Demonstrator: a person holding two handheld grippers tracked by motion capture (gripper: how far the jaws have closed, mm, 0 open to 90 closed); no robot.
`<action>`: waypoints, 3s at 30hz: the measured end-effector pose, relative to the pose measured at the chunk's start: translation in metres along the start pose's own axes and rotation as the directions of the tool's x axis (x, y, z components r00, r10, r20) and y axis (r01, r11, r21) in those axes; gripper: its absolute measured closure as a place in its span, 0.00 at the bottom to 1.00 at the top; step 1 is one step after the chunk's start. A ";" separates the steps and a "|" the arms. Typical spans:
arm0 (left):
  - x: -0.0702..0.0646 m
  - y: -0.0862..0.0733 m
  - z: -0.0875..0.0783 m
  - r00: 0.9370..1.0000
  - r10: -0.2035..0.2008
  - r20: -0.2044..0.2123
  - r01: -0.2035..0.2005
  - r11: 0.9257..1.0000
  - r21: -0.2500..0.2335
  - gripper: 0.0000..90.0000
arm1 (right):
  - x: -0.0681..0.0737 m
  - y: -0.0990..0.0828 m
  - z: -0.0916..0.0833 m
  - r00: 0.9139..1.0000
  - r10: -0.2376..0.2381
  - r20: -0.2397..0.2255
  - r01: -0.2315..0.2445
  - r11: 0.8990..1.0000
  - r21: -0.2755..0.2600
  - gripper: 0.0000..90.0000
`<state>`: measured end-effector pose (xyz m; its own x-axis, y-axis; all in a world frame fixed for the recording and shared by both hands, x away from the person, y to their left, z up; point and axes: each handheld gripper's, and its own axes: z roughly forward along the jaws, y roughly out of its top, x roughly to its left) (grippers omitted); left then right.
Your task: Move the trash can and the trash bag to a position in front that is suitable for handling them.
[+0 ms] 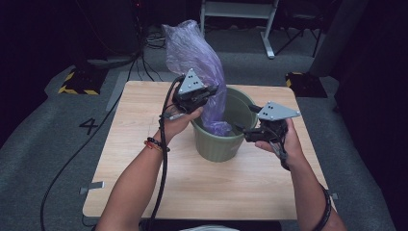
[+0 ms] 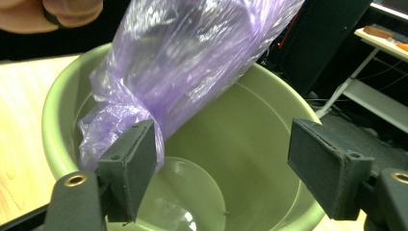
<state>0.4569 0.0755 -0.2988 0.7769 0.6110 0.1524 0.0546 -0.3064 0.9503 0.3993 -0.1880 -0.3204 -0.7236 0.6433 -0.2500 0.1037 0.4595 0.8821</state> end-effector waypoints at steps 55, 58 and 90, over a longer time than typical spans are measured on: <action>-0.060 -0.049 -0.013 0.979 0.124 0.164 -0.128 0.992 0.009 0.99 | -0.009 0.020 0.018 0.998 0.051 -0.043 -0.055 0.993 -0.105 0.85; -0.061 -0.051 -0.013 0.979 0.125 0.160 -0.129 0.992 0.014 0.98 | -0.008 0.019 0.020 0.998 0.046 -0.045 -0.050 0.994 -0.100 0.94; -0.026 -0.011 -0.037 0.982 -0.116 0.147 0.135 0.983 -0.127 0.26 | 0.024 0.000 -0.005 0.989 -0.126 -0.082 0.114 0.983 -0.145 1.00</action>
<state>0.4130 0.0898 -0.3030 0.8491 0.5283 -0.0009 0.0793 -0.1258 0.9889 0.3786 -0.1751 -0.3244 -0.7843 0.5278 -0.3260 -0.0792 0.4360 0.8964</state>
